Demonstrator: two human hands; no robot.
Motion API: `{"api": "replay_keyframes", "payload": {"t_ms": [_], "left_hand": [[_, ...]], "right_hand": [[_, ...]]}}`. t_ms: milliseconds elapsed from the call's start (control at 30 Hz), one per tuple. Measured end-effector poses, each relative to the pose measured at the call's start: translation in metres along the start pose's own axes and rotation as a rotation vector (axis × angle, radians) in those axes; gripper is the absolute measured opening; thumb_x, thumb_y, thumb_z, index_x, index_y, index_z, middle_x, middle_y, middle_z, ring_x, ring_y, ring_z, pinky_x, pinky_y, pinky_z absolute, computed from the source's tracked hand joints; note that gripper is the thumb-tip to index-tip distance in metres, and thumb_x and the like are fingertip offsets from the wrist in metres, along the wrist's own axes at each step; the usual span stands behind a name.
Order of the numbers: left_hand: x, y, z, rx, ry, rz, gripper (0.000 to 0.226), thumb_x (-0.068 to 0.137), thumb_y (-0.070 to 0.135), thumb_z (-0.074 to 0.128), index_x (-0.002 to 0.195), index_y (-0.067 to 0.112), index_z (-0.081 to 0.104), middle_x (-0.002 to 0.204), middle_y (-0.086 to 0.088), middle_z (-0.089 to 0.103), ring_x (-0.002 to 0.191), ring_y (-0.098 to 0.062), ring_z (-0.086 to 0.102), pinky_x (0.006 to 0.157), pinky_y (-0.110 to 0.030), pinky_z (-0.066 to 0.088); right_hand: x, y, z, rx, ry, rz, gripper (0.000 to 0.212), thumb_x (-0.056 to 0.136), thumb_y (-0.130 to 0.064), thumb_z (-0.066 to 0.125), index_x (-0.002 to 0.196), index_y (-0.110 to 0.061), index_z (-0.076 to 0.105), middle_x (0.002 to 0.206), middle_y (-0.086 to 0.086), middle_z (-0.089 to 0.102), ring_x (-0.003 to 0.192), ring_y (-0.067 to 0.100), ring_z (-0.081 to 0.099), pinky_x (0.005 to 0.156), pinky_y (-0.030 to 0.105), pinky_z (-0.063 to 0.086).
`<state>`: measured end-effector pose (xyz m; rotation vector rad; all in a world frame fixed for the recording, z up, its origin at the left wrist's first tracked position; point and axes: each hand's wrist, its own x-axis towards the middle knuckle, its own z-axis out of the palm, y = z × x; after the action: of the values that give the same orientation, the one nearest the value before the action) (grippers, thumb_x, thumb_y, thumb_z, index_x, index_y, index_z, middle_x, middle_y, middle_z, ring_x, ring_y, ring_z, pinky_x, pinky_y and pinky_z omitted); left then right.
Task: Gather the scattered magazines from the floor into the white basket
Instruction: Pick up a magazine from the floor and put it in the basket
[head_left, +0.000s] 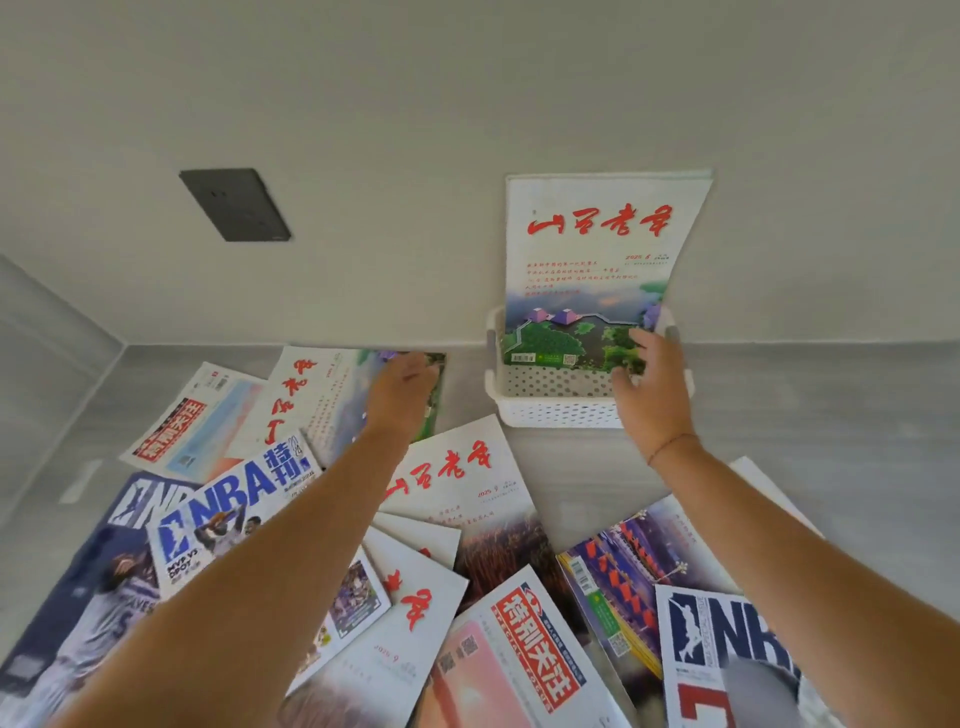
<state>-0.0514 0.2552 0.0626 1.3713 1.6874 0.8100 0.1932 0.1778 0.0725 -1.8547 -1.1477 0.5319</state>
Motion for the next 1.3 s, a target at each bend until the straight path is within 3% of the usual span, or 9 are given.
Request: {"api": "replay_keyframes", "payload": {"t_ms": [67, 200, 333, 500, 767, 867, 933, 1133, 1300], "left_hand": [[-0.022, -0.031, -0.027, 0.085, -0.027, -0.015, 0.014, 0.089, 0.021, 0.051, 0.092, 0.012, 0.062, 0.082, -0.001, 0.062, 0.080, -0.021, 0.055, 0.064, -0.029, 0.047], [-0.072, -0.106, -0.085, 0.143, 0.037, -0.141, 0.034, 0.092, 0.027, 0.054, 0.124, 0.018, 0.057, 0.121, -0.008, 0.063, 0.107, -0.028, 0.060, 0.087, -0.035, 0.046], [-0.116, -0.167, -0.135, 0.283, 0.103, -0.249, 0.043, 0.091, 0.028, 0.056, 0.132, 0.015, 0.051, 0.113, -0.013, 0.067, 0.090, -0.034, 0.065, 0.072, -0.035, 0.053], [-0.148, -0.206, -0.172, 0.283, 0.269, -0.343, 0.047, 0.088, 0.025, 0.060, 0.130, 0.007, 0.052, 0.136, -0.015, 0.049, 0.123, -0.033, 0.045, 0.105, -0.047, 0.038], [-0.150, -0.213, -0.200, -0.244, 0.385, -0.588, 0.023, 0.085, 0.020, 0.061, 0.107, 0.012, 0.061, 0.097, -0.009, 0.070, 0.079, -0.027, 0.067, 0.061, -0.036, 0.055], [-0.145, -0.217, -0.214, -0.494, 0.362, -0.703, 0.004, 0.087, 0.014, 0.060, 0.089, 0.014, 0.063, 0.090, -0.015, 0.070, 0.081, -0.033, 0.068, 0.079, -0.051, 0.056], [-0.142, -0.221, -0.217, -0.586, 0.313, -0.697, 0.011, 0.090, 0.012, 0.056, 0.097, 0.009, 0.065, 0.095, -0.018, 0.070, 0.085, -0.034, 0.066, 0.085, -0.054, 0.053], [-0.139, -0.215, -0.216, -0.565, 0.205, -0.523, 0.024, 0.092, 0.011, 0.053, 0.115, 0.016, 0.058, 0.102, -0.014, 0.070, 0.092, -0.035, 0.067, 0.083, -0.056, 0.054], [-0.139, -0.196, -0.226, -0.522, 0.117, -0.309, 0.025, 0.092, 0.011, 0.052, 0.114, 0.020, 0.061, 0.099, -0.014, 0.072, 0.091, -0.036, 0.067, 0.080, -0.052, 0.056]], "right_hand": [[-0.042, -0.002, 0.018, 0.015, -0.054, -0.029, 0.043, 0.086, -0.006, 0.053, 0.128, -0.011, 0.045, 0.131, 0.007, 0.045, 0.121, 0.017, 0.045, 0.105, 0.033, 0.039], [-0.116, -0.004, 0.067, 0.039, -0.332, 0.035, 0.036, 0.088, -0.009, 0.054, 0.124, -0.013, 0.048, 0.126, 0.004, 0.048, 0.116, 0.016, 0.050, 0.096, 0.024, 0.041], [-0.161, -0.016, 0.116, 0.031, -0.625, 0.065, 0.039, 0.089, -0.012, 0.054, 0.127, -0.011, 0.047, 0.130, 0.006, 0.050, 0.120, 0.018, 0.050, 0.100, 0.027, 0.040], [-0.188, -0.042, 0.169, 0.006, -0.849, 0.116, 0.044, 0.090, -0.016, 0.055, 0.132, -0.009, 0.043, 0.136, 0.008, 0.049, 0.125, 0.021, 0.048, 0.103, 0.030, 0.038], [-0.197, -0.066, 0.209, 0.070, -0.817, 0.220, 0.033, 0.085, -0.012, 0.059, 0.117, -0.013, 0.053, 0.114, 0.003, 0.061, 0.099, 0.015, 0.055, 0.088, 0.029, 0.043], [-0.193, -0.066, 0.212, 0.063, -0.821, 0.266, 0.037, 0.085, -0.014, 0.059, 0.121, -0.010, 0.053, 0.111, 0.003, 0.061, 0.100, 0.020, 0.058, 0.090, 0.033, 0.046], [-0.192, -0.065, 0.212, 0.053, -0.853, 0.277, 0.038, 0.084, -0.015, 0.059, 0.121, -0.010, 0.054, 0.114, 0.007, 0.064, 0.105, 0.026, 0.060, 0.097, 0.044, 0.047], [-0.196, -0.068, 0.214, 0.151, -0.861, 0.342, 0.030, 0.085, -0.010, 0.058, 0.115, -0.013, 0.057, 0.102, 0.003, 0.068, 0.094, 0.025, 0.066, 0.089, 0.047, 0.053], [-0.191, -0.069, 0.215, 0.181, -0.832, 0.350, 0.041, 0.087, -0.009, 0.058, 0.126, -0.008, 0.045, 0.116, 0.009, 0.058, 0.102, 0.024, 0.059, 0.086, 0.036, 0.051]]}}
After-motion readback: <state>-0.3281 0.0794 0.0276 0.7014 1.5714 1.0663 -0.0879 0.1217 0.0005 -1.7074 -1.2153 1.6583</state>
